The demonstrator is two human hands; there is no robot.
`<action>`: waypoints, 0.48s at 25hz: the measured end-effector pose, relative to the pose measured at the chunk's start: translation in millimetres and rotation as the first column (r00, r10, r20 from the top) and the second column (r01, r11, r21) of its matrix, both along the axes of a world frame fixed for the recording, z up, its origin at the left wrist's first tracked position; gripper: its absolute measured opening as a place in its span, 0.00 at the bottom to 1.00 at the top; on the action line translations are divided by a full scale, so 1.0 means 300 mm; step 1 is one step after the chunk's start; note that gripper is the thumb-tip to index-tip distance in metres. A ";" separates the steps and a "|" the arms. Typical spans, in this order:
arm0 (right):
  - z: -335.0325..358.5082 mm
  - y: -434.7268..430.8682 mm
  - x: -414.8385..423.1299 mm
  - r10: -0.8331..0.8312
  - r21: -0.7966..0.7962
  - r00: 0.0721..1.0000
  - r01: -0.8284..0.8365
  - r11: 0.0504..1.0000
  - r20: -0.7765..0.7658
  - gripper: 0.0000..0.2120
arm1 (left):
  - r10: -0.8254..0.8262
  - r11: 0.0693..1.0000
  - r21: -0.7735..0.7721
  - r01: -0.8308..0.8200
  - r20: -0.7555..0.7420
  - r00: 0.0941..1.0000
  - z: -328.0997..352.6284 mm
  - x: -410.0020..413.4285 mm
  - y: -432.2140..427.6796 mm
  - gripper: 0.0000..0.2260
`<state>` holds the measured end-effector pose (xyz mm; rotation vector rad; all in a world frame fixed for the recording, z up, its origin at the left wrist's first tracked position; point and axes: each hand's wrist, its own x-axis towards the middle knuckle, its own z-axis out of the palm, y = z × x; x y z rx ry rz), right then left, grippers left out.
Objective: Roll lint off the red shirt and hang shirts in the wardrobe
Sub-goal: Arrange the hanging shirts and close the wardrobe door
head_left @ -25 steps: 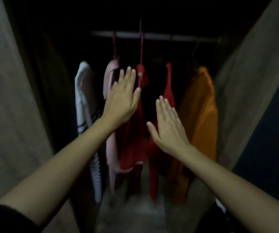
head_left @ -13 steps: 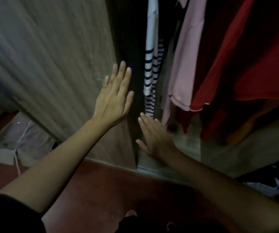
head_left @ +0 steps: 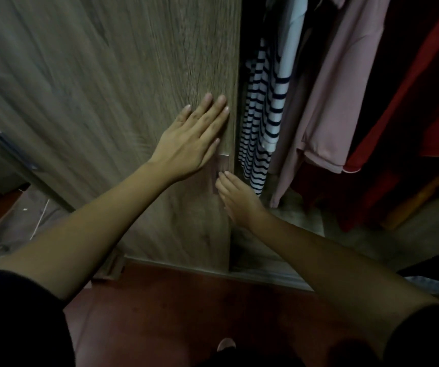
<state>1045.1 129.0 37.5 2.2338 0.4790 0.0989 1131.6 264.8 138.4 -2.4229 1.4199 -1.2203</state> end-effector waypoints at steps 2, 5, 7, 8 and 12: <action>0.010 0.027 0.019 -0.010 -0.014 1.000 0.009 1.000 -0.012 0.26 | -0.018 1.000 0.020 0.017 0.013 1.000 0.005 0.016 0.006 0.23; 0.006 0.045 0.037 -0.010 0.053 1.000 0.011 0.999 -0.011 0.24 | -0.050 0.998 0.050 0.048 0.031 0.998 0.019 0.020 0.015 0.22; -0.008 0.042 0.040 -0.030 0.038 0.999 0.032 0.999 -0.029 0.25 | -0.073 0.993 0.097 0.067 0.057 0.996 0.033 0.025 0.019 0.23; -0.014 0.034 0.039 -0.035 0.014 0.999 0.035 0.999 -0.020 0.26 | -0.088 0.990 0.119 0.079 0.074 0.993 0.038 0.027 0.012 0.23; -0.025 -0.048 0.016 -0.054 -0.058 0.998 0.053 0.997 -0.013 0.24 | -0.180 0.976 0.154 0.157 0.148 0.973 0.044 0.015 -0.075 0.22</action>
